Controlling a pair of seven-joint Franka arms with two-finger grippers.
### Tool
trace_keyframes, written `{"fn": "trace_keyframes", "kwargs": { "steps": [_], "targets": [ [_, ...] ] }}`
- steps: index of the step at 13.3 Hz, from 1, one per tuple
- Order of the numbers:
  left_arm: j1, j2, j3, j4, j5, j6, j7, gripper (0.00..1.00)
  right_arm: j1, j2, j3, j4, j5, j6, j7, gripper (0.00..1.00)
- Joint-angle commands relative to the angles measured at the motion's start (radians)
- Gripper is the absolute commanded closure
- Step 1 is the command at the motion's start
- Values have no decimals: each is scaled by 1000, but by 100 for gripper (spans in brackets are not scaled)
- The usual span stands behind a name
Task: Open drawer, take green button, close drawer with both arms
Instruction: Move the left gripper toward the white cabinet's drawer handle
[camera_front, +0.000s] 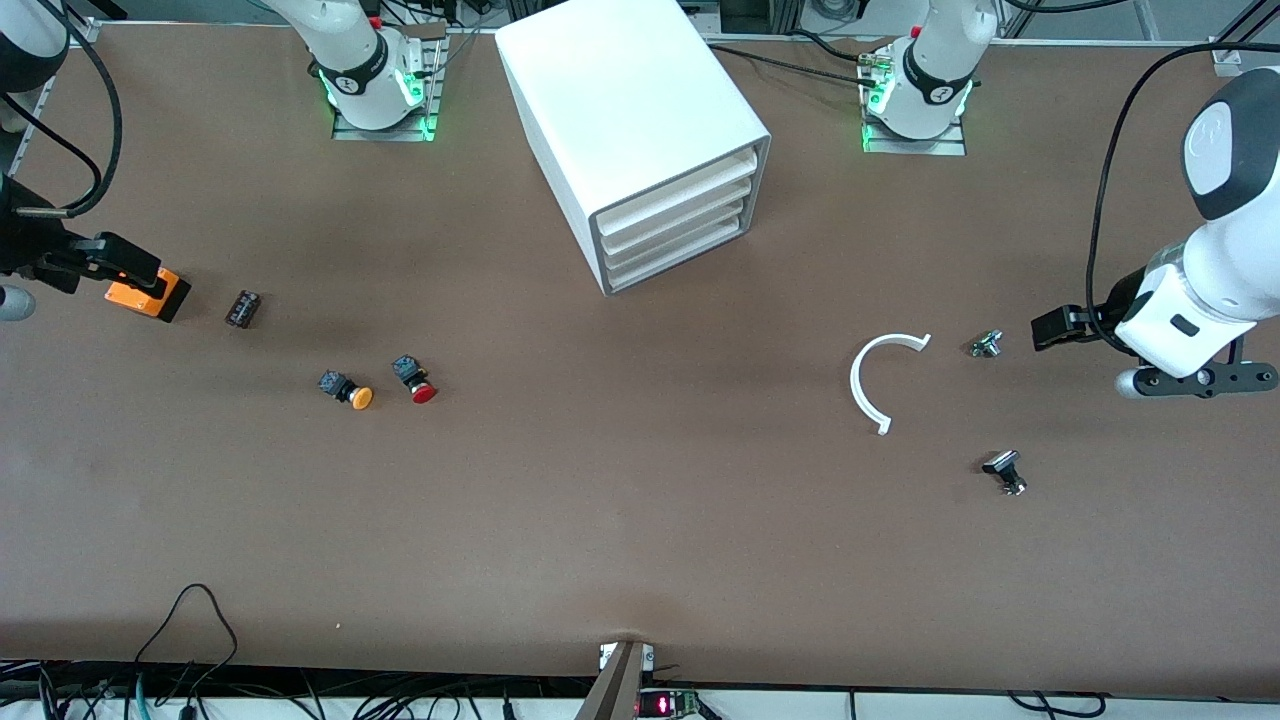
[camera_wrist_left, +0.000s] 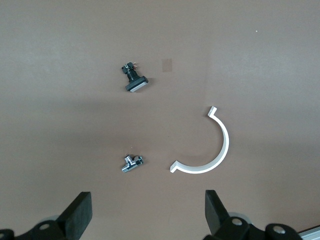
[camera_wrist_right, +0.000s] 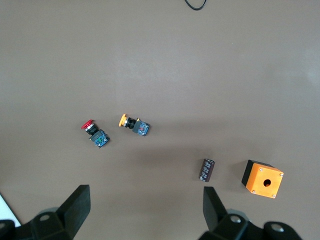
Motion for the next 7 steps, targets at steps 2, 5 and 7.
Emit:
{"fn": "trace_keyframes", "kwargs": {
  "steps": [2, 5, 7],
  "targets": [
    [-3, 6, -1, 28, 11, -6, 14, 1, 0, 25, 0, 14, 16, -8, -6, 0],
    [-2, 8, -1, 28, 10, -6, 14, 1, 15, 62, 2, 10, 18, -17, -9, 0],
    [0, 8, -1, 28, 10, -6, 16, 1, 44, 94, 2, 14, 15, -14, -1, 0]
  ]
}}
